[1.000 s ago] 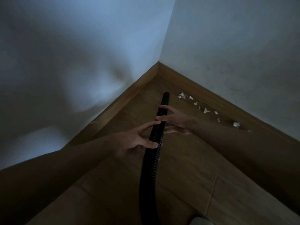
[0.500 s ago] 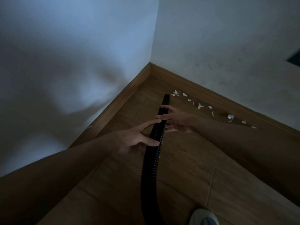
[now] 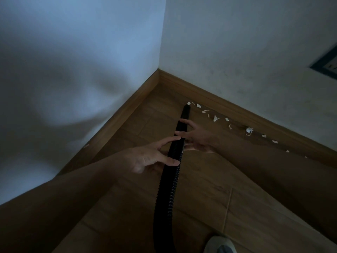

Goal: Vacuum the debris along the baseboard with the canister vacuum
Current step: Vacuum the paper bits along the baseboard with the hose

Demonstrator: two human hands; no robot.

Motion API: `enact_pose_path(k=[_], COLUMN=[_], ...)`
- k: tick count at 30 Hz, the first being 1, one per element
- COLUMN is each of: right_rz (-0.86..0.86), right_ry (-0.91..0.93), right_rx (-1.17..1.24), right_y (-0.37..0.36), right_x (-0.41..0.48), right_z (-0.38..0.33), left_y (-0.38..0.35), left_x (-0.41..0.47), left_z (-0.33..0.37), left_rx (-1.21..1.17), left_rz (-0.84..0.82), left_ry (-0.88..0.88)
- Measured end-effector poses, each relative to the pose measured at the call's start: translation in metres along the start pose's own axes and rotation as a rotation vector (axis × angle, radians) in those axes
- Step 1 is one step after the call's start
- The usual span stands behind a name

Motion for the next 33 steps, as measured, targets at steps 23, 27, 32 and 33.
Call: enact_pose_path(k=[23,27,32,33], right_rz=[0.015,0.034,0.065,0.067], right_ry=[0.024,0.032,0.047,0.049], right_rx=[0.040,0.025,0.009,0.012], right_y=[-0.002,0.006,0.016,0.018], right_x=[0.024,0.027,0.030,0.031], right_z=[0.000,-0.001,-0.001,0.000], left_y=[0.009,0.006,0.000,-0.001], left_x=[0.013,0.021,0.028,0.028], left_z=[-0.008,-0.005,-0.003,-0.003], left_rx=[-0.117,-0.063,-0.056,-0.053], left_rz=[0.039,0.042,0.025,0.026], left_ry=[-0.039,-0.058,-0.044,-0.040])
Point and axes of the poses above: each hand's wrist, its own x-axis towards the middle knuckle, its own y-axis out of the back of the hand, z = x × y, the point moved 8 cm from there along x, towards the middle knuckle, and after that the axes turned 7 degrees about z, right-handed, at the moved point
